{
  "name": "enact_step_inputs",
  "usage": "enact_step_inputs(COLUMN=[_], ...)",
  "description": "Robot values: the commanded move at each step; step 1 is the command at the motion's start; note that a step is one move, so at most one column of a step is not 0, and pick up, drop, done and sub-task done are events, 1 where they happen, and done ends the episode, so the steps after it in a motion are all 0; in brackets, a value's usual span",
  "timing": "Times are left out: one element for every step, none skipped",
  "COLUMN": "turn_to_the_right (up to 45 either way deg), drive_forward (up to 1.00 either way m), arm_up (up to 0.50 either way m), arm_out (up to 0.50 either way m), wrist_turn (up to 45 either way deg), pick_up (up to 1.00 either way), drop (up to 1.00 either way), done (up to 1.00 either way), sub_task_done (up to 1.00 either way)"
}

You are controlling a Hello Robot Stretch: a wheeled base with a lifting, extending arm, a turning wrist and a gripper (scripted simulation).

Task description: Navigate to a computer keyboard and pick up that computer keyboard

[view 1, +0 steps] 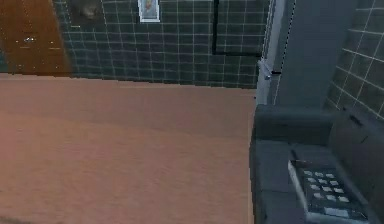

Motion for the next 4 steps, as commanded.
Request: enact_step_inputs(turn_to_the_right=[6.0,0.0,-24.0,0.0], drive_forward=[0.00,0.70,0.00,0.00], arm_up=[0.00,0.00,0.00,0.50], arm_out=[0.00,0.00,0.00,0.00], wrist_turn=[0.0,0.0,0.0,0.0], pick_up=[0.00,0.00,0.00,0.00], drop=[0.00,0.00,0.00,0.00], done=[0.00,0.00,0.00,0.00], sub_task_done=[0.00,0.00,0.00,0.00])
